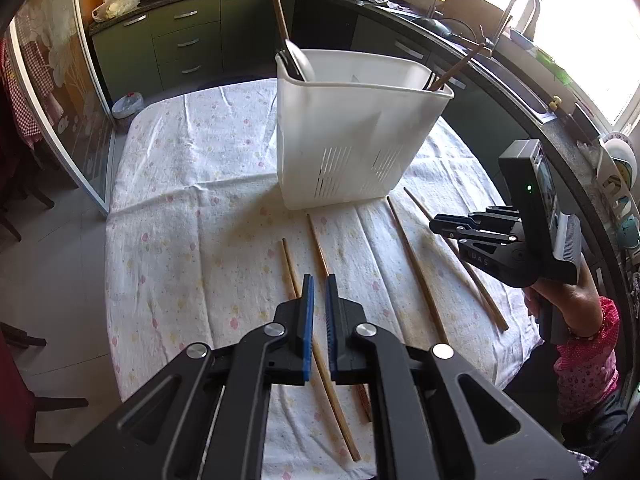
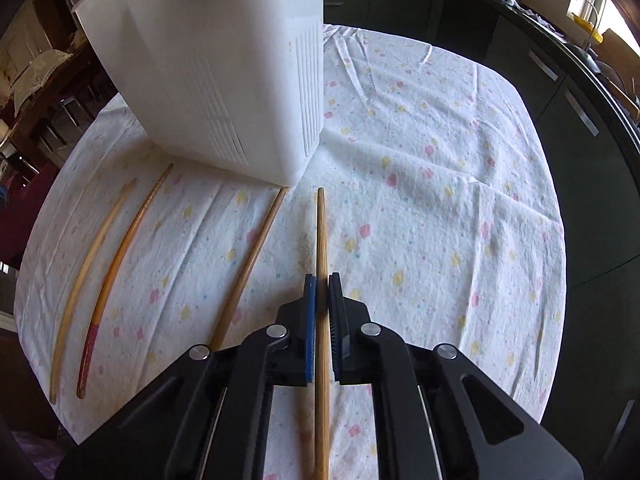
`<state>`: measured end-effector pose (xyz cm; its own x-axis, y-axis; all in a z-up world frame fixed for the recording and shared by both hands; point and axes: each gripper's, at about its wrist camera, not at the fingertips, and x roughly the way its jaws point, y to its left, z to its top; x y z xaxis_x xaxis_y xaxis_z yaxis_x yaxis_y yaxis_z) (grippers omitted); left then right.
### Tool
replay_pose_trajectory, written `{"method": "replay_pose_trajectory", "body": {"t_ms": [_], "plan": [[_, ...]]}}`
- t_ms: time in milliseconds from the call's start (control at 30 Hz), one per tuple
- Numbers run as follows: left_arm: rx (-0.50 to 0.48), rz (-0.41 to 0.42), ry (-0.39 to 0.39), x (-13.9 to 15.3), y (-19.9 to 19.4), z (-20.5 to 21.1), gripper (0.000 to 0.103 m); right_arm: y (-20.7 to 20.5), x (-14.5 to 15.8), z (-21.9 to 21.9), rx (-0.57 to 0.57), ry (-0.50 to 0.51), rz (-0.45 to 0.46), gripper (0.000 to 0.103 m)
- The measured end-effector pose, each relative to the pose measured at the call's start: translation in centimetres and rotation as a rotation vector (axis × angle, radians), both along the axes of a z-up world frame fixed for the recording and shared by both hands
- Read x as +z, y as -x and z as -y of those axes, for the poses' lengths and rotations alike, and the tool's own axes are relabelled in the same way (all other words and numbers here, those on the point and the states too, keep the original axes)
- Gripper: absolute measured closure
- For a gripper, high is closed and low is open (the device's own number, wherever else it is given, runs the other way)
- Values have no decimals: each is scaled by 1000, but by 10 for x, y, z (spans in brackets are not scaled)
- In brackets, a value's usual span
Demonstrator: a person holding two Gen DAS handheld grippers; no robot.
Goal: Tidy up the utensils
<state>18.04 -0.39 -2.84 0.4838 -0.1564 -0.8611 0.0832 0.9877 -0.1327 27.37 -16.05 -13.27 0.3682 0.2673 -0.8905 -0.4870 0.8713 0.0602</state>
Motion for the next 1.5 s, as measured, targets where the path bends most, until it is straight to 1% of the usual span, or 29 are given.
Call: {"method": "replay_pose_trajectory", "body": {"t_ms": [67, 133, 333, 467, 533, 667, 767, 800, 833, 867, 933, 1000, 1067, 1200, 1333, 1500], "plan": [[-11, -1, -6, 3, 1, 3, 97, 1, 13, 8, -6, -44, 6, 96], [-20, -42, -14, -4, -3, 5, 97, 4, 25, 14, -11, -73, 17, 96], [20, -167, -50, -51, -26, 10, 97, 17, 59, 35, -46, -160, 85, 96], [52, -236, -67, -78, -43, 10, 97, 33, 76, 46, -38, -205, 107, 96], [76, -255, -86, -85, -48, 9, 96, 38, 82, 51, -34, -221, 115, 96], [79, -280, -87, -93, -53, 12, 91, 46, 89, 59, -32, -241, 127, 96], [74, -304, -107, -99, -56, 16, 91, 48, 91, 61, -37, -253, 132, 96], [70, -300, -121, -101, -57, 17, 91, 49, 92, 62, -37, -260, 133, 96], [62, -300, -132, -101, -57, 19, 94, 48, 91, 63, -36, -266, 136, 96], [59, -300, -129, -102, -58, 19, 96, 49, 93, 64, -37, -273, 140, 96], [56, -306, -112, -102, -57, 20, 97, 50, 97, 68, -37, -290, 151, 96], [54, -281, -105, -95, -54, 20, 97, 54, 103, 71, -32, -309, 160, 96], [45, -242, -92, -81, -48, 17, 97, 57, 110, 74, -28, -323, 172, 96], [18, -145, -58, -40, -30, 16, 97, 66, 126, 78, -22, -349, 206, 96], [-11, -35, -42, 2, -10, 16, 97, 75, 141, 79, -15, -373, 235, 96], [-35, 69, -23, 39, 11, 21, 97, 85, 156, 76, 3, -386, 259, 96]]}}
